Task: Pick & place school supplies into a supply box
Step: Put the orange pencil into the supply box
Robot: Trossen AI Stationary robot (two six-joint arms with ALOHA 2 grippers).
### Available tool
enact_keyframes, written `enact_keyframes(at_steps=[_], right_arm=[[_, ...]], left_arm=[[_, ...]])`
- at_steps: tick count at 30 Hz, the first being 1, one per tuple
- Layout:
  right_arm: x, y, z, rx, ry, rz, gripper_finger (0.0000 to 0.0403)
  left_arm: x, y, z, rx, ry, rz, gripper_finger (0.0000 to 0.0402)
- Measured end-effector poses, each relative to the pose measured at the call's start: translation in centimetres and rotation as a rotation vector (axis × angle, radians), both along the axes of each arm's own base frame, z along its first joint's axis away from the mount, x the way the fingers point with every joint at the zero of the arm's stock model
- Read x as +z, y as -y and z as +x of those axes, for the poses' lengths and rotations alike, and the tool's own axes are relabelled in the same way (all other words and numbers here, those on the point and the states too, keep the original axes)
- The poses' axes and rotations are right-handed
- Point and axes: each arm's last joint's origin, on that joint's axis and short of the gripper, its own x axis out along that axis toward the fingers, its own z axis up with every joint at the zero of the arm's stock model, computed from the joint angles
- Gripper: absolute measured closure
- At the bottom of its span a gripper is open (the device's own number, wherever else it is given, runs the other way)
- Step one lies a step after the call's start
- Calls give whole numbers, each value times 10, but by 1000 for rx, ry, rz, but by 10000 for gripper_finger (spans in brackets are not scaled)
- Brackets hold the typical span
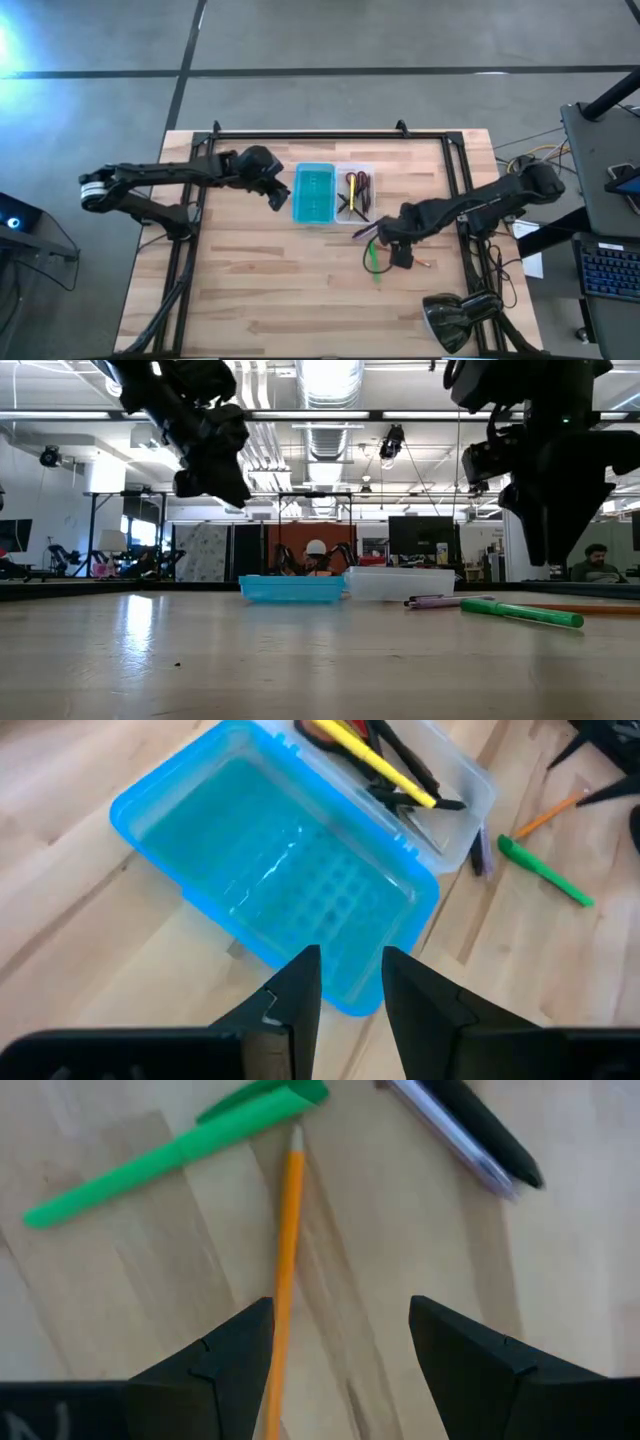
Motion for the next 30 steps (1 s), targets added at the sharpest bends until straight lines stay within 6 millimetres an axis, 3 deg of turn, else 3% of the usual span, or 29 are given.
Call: enact_keyframes(at_steps=[10, 20, 24, 30], right_arm=[[-24, -6, 14, -150, -33, 18, 179], [-52, -9, 28, -161, -66, 10, 189], [-55, -10, 30, -133, -60, 12, 227], [-49, -11, 38, -71, -21, 12, 325]], left_arm=[[-18, 7, -22, 13, -24, -24, 309], [-21, 9, -26, 10, -32, -30, 309], [-21, 9, -26, 9, -32, -30, 309], [-21, 9, -26, 9, -32, -30, 310]])
